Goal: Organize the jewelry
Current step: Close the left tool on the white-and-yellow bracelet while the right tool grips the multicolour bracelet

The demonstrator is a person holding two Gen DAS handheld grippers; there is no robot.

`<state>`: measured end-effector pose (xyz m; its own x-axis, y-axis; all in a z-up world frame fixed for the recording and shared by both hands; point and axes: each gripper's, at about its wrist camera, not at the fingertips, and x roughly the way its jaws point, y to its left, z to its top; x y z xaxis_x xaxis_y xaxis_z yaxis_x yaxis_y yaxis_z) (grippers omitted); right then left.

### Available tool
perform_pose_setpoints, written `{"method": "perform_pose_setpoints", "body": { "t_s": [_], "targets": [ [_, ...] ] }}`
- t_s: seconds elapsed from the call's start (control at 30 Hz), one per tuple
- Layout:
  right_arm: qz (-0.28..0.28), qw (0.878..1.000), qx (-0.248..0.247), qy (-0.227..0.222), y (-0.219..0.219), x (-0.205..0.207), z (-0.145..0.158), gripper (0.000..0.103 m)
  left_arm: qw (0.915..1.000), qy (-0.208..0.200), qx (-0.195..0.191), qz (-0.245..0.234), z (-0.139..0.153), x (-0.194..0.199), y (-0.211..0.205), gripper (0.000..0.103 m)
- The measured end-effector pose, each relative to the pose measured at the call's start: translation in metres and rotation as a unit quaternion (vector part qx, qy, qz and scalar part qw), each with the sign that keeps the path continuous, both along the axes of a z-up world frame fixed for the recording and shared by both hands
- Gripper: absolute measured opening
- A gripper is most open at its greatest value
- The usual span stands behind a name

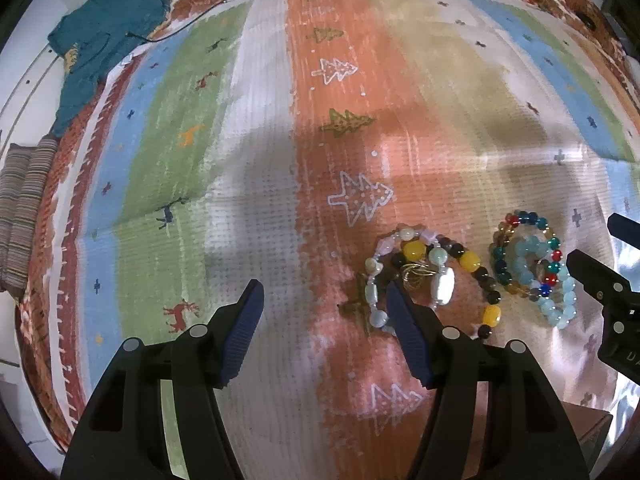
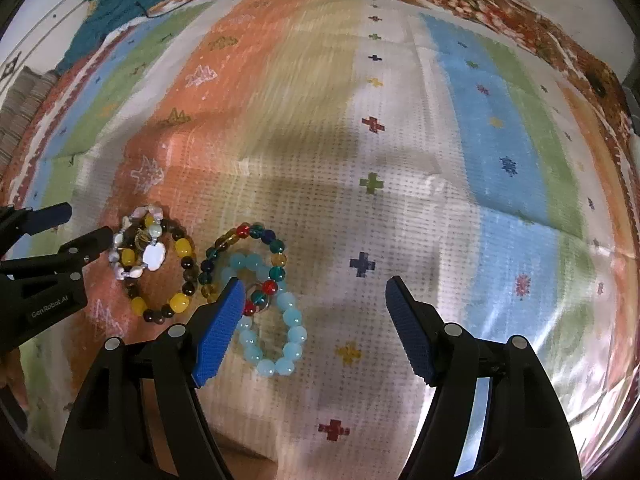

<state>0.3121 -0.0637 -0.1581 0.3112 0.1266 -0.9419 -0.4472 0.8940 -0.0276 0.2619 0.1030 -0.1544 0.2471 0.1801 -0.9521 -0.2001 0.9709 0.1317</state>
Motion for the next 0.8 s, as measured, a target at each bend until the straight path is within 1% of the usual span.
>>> {"method": "perform_pose_setpoints", "body": {
  "t_s": [0.17, 0.4, 0.47, 0.6, 0.67, 0.7, 0.73, 0.77, 0.8],
  "targets": [
    [-0.002, 1.000, -0.006, 0.007, 0.004, 0.005, -0.009, 0.073, 0.9999, 0.011, 0.000, 0.000, -0.011, 0.004, 0.005, 0.063],
    [-0.007, 1.000, -0.007, 0.013, 0.003, 0.012, -0.016, 0.072, 1.0000, 0.009, -0.003, -0.003, -0.017, 0.010, 0.006, 0.063],
    [-0.005, 1.000, -0.007, 0.015, 0.006, 0.015, -0.020, 0.067, 0.9999, 0.009, -0.004, -0.004, -0.019, 0.010, 0.006, 0.063],
    [-0.007, 1.000, -0.001, 0.018, 0.009, 0.020, -0.025, 0.066, 0.9999, 0.007, 0.003, -0.010, -0.022, 0.009, 0.004, 0.063],
    [-0.009, 1.000, 0.002, 0.015, 0.009, 0.021, -0.025, 0.061, 0.9998, 0.007, 0.009, -0.014, -0.023, 0.010, 0.001, 0.063],
    [-0.009, 1.000, 0.008, 0.018, 0.009, 0.022, -0.025, 0.058, 0.9997, 0.011, 0.015, -0.014, -0.025, 0.010, -0.001, 0.053],
    [-0.009, 1.000, 0.010, 0.019, 0.008, 0.023, -0.025, 0.054, 0.9992, 0.018, 0.031, -0.018, -0.030, 0.010, -0.004, 0.053],
    [-0.009, 1.000, 0.009, 0.017, 0.008, 0.024, -0.024, 0.051, 0.9989, 0.016, 0.039, -0.022, -0.031, 0.010, -0.006, 0.052],
    [-0.009, 1.000, 0.005, 0.016, 0.008, 0.024, -0.025, 0.046, 0.9987, 0.014, 0.043, -0.026, -0.031, 0.010, -0.008, 0.049]
  ]
}}
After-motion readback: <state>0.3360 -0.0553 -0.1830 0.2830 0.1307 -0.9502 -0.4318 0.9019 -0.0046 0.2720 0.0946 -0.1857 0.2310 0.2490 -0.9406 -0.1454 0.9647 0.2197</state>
